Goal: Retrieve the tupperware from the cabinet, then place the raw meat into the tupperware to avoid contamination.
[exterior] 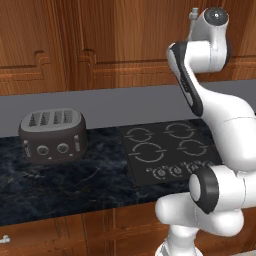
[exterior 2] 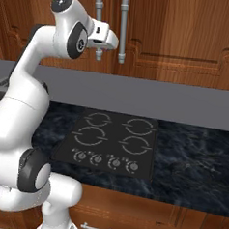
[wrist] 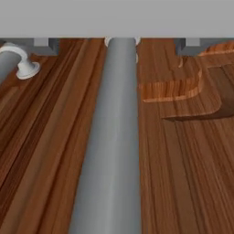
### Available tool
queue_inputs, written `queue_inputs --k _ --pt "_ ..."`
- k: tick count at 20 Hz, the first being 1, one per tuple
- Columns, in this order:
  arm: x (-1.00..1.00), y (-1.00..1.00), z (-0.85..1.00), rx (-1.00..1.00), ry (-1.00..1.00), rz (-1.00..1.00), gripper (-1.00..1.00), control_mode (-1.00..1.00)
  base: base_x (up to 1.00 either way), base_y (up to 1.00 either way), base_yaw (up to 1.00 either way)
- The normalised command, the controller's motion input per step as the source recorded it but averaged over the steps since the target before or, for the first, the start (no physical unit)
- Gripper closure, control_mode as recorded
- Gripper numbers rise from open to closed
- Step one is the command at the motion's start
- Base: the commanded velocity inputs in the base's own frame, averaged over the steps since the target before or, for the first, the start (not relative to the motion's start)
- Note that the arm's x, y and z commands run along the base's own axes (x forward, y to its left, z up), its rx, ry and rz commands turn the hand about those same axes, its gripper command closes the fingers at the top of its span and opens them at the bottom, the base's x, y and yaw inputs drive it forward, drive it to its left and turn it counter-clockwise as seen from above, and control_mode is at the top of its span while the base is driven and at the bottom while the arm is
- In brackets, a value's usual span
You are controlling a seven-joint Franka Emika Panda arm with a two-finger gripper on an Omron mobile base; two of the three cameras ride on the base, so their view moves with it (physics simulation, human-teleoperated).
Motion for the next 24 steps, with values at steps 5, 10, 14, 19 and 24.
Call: queue_inputs --k 5,10,14,19,24 --pt "0.24 -0.03 -0.03 0.00 -0.01 0.00 -1.00 -1.00 0.00 0.00 0.00" --pt "0.41 0.07 -0.06 0.00 -0.03 0.01 -1.00 -1.00 0.00 0.00 0.00" --pt "0.34 0.05 -0.04 0.00 -0.02 0.01 1.00 -1.00 0.00 0.00 0.00" --pt "0.00 0.00 0.00 0.00 0.00 0.00 1.00 -1.00 0.00 0.00 0.00" --pt "-0.12 0.14 0.00 0.00 0.00 -0.03 1.00 -1.00 0.00 0.00 0.00"
